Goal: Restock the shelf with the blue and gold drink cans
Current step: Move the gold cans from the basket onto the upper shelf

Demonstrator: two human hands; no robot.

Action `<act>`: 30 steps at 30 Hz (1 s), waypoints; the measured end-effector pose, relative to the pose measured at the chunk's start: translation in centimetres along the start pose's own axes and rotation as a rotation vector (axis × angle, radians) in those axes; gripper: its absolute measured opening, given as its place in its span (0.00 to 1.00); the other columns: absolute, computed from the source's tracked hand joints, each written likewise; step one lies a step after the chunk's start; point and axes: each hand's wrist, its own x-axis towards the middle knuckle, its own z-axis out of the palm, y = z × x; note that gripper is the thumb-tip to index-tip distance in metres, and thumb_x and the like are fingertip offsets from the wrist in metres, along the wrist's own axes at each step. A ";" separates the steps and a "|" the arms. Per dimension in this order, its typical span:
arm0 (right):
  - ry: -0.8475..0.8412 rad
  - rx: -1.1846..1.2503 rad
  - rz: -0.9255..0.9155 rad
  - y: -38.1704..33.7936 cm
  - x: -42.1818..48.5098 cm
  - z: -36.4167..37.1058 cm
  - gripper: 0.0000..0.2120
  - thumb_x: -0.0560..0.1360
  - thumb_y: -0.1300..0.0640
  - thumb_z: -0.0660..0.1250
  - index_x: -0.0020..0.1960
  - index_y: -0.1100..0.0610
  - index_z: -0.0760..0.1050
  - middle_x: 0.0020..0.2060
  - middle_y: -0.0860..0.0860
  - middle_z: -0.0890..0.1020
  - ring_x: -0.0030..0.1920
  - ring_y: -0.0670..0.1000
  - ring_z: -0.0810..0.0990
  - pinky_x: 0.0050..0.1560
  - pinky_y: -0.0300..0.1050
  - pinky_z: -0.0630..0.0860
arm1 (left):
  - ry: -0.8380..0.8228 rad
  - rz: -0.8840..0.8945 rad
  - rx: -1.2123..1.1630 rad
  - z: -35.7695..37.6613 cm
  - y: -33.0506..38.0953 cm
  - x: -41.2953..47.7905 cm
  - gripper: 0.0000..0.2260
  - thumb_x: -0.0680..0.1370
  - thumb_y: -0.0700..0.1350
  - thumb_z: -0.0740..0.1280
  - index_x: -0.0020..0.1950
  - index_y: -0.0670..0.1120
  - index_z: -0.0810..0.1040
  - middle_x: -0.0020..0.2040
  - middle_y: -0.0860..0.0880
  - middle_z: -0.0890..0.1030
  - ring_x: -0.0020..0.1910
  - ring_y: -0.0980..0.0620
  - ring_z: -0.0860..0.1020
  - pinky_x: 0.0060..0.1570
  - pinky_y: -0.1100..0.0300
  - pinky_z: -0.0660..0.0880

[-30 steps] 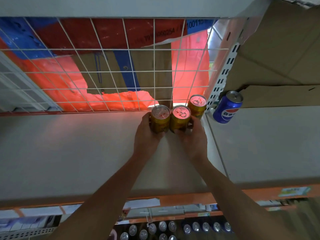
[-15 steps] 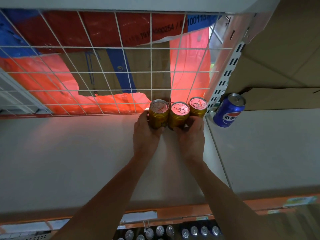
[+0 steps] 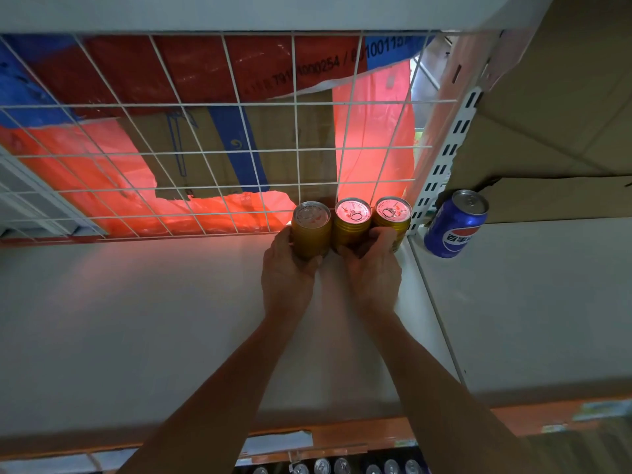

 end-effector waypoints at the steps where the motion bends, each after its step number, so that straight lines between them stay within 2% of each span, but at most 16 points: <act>1: 0.007 -0.002 0.005 0.0 0.0 0.1 0.22 0.75 0.51 0.74 0.58 0.55 0.63 0.52 0.55 0.83 0.50 0.60 0.83 0.48 0.52 0.77 | 0.000 0.004 0.005 0.0 0.0 0.1 0.31 0.71 0.48 0.77 0.72 0.50 0.71 0.63 0.49 0.80 0.60 0.47 0.77 0.58 0.46 0.76; 5: 0.035 0.001 0.007 0.0 -0.1 0.4 0.23 0.75 0.51 0.74 0.58 0.57 0.64 0.51 0.55 0.84 0.49 0.60 0.83 0.47 0.51 0.77 | 0.004 0.017 0.035 0.2 0.1 0.3 0.32 0.72 0.49 0.76 0.73 0.51 0.70 0.62 0.48 0.81 0.61 0.46 0.76 0.58 0.48 0.76; 8: 0.033 0.016 0.010 0.0 -0.4 0.2 0.22 0.76 0.51 0.74 0.58 0.57 0.64 0.51 0.54 0.84 0.48 0.57 0.83 0.47 0.49 0.77 | 0.008 0.007 0.065 0.3 0.2 0.2 0.32 0.73 0.50 0.76 0.75 0.50 0.69 0.63 0.48 0.80 0.63 0.47 0.74 0.58 0.53 0.73; 11: -0.013 -0.004 -0.028 0.3 -0.8 -0.2 0.19 0.77 0.53 0.72 0.57 0.57 0.64 0.48 0.53 0.82 0.46 0.55 0.82 0.44 0.47 0.76 | -0.011 0.006 0.085 0.3 0.3 0.1 0.33 0.74 0.51 0.75 0.76 0.50 0.67 0.65 0.48 0.79 0.64 0.47 0.72 0.59 0.53 0.72; 14: -0.094 -0.058 -0.069 0.7 -1.5 -0.9 0.14 0.77 0.58 0.70 0.56 0.58 0.66 0.47 0.52 0.78 0.46 0.55 0.80 0.42 0.46 0.73 | -0.074 0.002 0.073 -0.2 0.2 -0.1 0.35 0.75 0.49 0.74 0.79 0.47 0.63 0.71 0.45 0.75 0.69 0.45 0.70 0.64 0.52 0.70; 17: -0.225 -0.136 -0.101 0.4 -2.7 -2.3 0.13 0.77 0.59 0.69 0.59 0.57 0.71 0.54 0.53 0.77 0.51 0.54 0.78 0.48 0.45 0.74 | -0.165 -0.005 0.029 -2.0 0.4 -1.2 0.35 0.78 0.44 0.72 0.81 0.44 0.59 0.76 0.44 0.67 0.73 0.44 0.67 0.70 0.53 0.66; 20: -0.381 -0.270 -0.180 -0.1 -4.9 -3.9 0.17 0.79 0.55 0.68 0.67 0.54 0.73 0.63 0.50 0.74 0.62 0.52 0.75 0.57 0.44 0.73 | -0.212 0.042 0.093 -4.7 -0.1 -3.8 0.32 0.78 0.44 0.71 0.79 0.43 0.62 0.73 0.43 0.70 0.68 0.45 0.71 0.65 0.58 0.67; 22: -0.449 -0.381 -0.243 -0.3 -6.6 -5.2 0.20 0.80 0.52 0.67 0.70 0.53 0.71 0.68 0.50 0.73 0.67 0.51 0.71 0.62 0.45 0.72 | -0.235 0.091 0.146 -6.6 -0.8 -5.7 0.30 0.78 0.45 0.71 0.78 0.43 0.65 0.69 0.43 0.73 0.65 0.44 0.73 0.66 0.52 0.71; 24: -0.491 -0.465 -0.284 -0.7 -8.4 -6.5 0.23 0.80 0.50 0.67 0.73 0.53 0.68 0.71 0.50 0.71 0.70 0.51 0.69 0.67 0.46 0.70 | -0.284 0.126 0.219 -8.4 -1.4 -7.2 0.29 0.78 0.48 0.70 0.77 0.44 0.66 0.70 0.44 0.73 0.67 0.43 0.72 0.66 0.46 0.71; 27: -0.519 -0.549 -0.317 -1.2 -11.0 -8.1 0.27 0.80 0.49 0.66 0.76 0.54 0.66 0.75 0.50 0.68 0.74 0.52 0.66 0.72 0.46 0.64 | -0.371 0.183 0.324 -11.0 -1.9 -9.3 0.29 0.79 0.50 0.68 0.78 0.45 0.66 0.73 0.44 0.71 0.70 0.43 0.71 0.69 0.48 0.67; 30: -0.503 -0.601 -0.376 -1.5 -13.7 -9.1 0.30 0.80 0.48 0.66 0.78 0.55 0.63 0.76 0.52 0.67 0.75 0.54 0.65 0.74 0.46 0.62 | -0.387 0.315 0.402 -13.1 -1.9 -11.8 0.28 0.79 0.51 0.65 0.77 0.42 0.66 0.74 0.43 0.70 0.72 0.41 0.69 0.71 0.49 0.65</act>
